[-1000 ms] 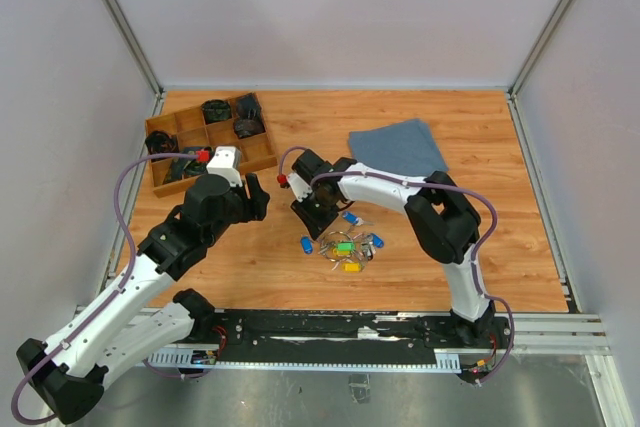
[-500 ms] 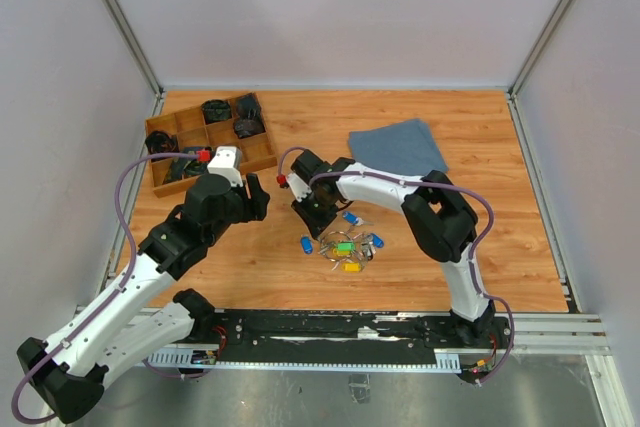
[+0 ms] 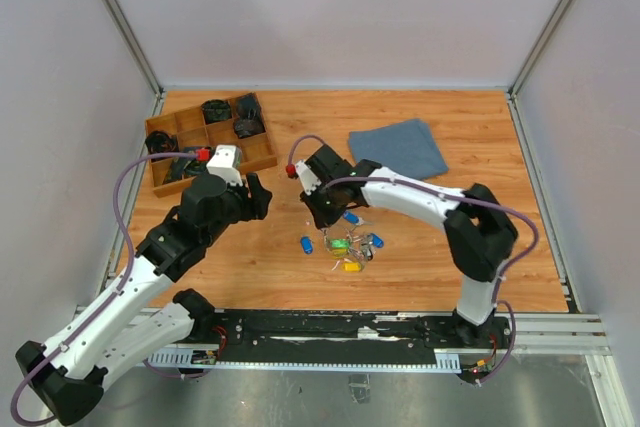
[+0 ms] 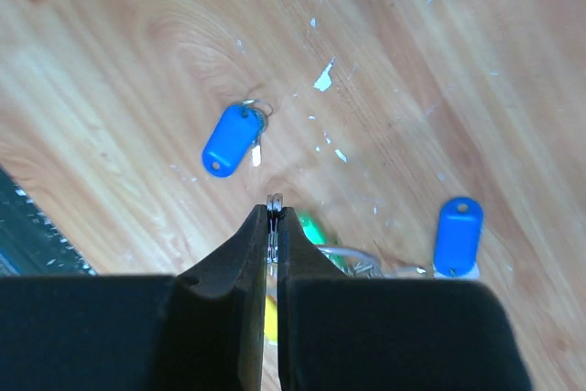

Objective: Put the keys on the keyring

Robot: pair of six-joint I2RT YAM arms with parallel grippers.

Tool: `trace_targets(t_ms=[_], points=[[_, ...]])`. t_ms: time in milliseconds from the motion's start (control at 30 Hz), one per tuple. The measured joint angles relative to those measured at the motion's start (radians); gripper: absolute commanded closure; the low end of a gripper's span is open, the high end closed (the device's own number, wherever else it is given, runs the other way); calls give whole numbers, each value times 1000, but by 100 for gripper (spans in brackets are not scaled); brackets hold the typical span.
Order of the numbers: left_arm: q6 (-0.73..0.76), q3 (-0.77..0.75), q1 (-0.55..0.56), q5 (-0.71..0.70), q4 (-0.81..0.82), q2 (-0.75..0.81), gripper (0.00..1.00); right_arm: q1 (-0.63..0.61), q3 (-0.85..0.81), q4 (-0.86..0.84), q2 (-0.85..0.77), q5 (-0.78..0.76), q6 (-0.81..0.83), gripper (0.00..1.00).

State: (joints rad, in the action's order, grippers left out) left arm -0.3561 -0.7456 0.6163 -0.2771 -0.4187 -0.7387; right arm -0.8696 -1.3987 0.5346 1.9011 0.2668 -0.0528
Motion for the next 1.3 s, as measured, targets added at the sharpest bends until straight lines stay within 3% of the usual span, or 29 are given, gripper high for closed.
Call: trace_targets(t_ms=[467,667,1000,1300], points=[[55,-16,0,144,156,-17,37,4,356,-420,-590,-149,-84,99],[88,-66,60,183,217,-40,36,4,373,-532,-742,-236,-126,99],[106,-139,161,209,355,-111,35,8,376,-615,-822,-328,-226,99],[133,-170,174,175,385,-154,34,8,322,-444,-814,-377,-230,99]])
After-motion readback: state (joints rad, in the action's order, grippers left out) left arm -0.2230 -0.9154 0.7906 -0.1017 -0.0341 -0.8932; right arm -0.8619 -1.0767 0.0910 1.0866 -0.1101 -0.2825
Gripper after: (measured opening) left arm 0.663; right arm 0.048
